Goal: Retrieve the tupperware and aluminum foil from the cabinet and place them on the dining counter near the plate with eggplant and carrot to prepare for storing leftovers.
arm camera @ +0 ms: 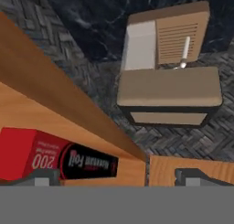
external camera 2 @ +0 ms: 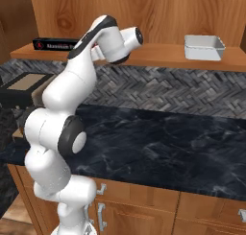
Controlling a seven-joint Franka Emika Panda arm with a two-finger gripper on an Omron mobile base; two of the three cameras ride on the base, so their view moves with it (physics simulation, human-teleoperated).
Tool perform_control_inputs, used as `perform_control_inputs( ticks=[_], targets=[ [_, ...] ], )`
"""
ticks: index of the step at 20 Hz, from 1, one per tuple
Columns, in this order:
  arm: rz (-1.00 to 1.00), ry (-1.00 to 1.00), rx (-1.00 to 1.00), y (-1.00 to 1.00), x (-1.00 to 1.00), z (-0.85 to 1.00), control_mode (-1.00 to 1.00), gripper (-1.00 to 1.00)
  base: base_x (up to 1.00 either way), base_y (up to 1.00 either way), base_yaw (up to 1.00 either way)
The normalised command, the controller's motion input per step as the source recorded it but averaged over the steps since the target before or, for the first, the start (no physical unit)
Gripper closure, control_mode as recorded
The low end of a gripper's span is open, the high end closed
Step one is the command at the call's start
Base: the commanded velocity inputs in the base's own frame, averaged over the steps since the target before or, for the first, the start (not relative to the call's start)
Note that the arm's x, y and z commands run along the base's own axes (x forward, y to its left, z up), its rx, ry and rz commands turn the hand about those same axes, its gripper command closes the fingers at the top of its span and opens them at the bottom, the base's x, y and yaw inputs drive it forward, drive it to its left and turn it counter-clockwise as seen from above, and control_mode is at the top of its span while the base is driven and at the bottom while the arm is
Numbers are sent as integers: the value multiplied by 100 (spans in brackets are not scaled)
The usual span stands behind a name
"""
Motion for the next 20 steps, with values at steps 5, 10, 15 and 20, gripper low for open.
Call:
perform_control_inputs(
  ticks=[5, 10, 15, 20],
  targets=[
    [0, 10, 2, 0, 71, 0, -100, -100, 0, 0, 0],
    [0, 5, 0, 1, 59, 0, -100, -100, 0, 0, 0],
    [0, 1, 0, 7, 50, 0, -100, -100, 0, 0, 0],
    [0, 0, 0, 24, 45, 0, -100, -100, 0, 0, 0]
  ],
)
